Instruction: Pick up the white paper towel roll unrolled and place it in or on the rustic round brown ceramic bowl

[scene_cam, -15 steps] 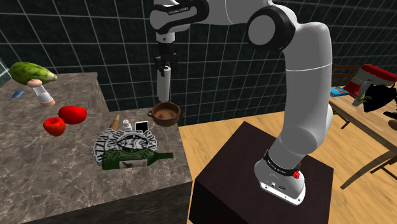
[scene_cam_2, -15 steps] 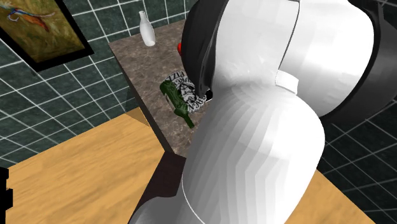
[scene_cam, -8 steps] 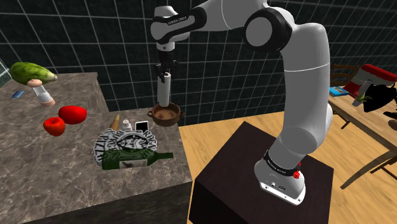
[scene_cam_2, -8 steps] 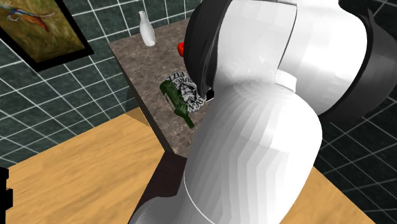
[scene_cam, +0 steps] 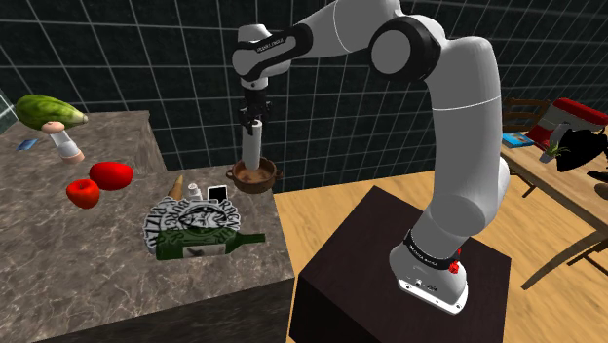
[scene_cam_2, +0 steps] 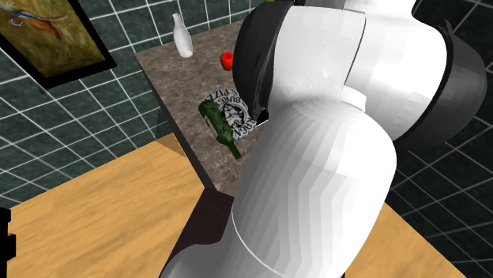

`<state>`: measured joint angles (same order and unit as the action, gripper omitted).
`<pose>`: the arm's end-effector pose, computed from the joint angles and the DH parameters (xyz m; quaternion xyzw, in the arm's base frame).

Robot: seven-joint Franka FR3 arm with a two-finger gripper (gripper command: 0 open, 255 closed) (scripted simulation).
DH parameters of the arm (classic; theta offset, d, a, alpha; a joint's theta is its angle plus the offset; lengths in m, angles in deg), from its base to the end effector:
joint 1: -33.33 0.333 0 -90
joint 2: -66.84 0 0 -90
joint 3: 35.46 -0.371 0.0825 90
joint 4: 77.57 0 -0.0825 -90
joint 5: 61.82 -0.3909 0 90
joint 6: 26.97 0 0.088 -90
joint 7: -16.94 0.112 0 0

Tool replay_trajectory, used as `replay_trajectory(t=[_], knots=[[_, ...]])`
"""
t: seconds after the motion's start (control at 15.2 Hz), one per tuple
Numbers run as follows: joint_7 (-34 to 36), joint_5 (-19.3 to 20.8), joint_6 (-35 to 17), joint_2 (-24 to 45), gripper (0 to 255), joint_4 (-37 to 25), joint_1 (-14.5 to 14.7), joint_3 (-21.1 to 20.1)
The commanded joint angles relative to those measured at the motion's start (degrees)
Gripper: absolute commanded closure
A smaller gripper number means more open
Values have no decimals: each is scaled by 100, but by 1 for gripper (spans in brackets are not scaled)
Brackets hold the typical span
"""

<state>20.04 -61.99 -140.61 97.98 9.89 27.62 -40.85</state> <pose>0.7229 -0.0157 0.3754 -0.9981 0.0362 0.0427 0.0249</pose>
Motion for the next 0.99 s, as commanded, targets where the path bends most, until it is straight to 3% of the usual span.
replay_trajectory(t=[0.0,0.33,0.4,0.73,0.92], knots=[[5,0,-31,4,255,23,4,-1],[5,0,-30,4,255,23,4,-1],[5,0,-31,4,0,23,4,-1],[5,0,-31,4,0,23,4,-1],[0,-8,484,-126,0,-362,-7,-4]])
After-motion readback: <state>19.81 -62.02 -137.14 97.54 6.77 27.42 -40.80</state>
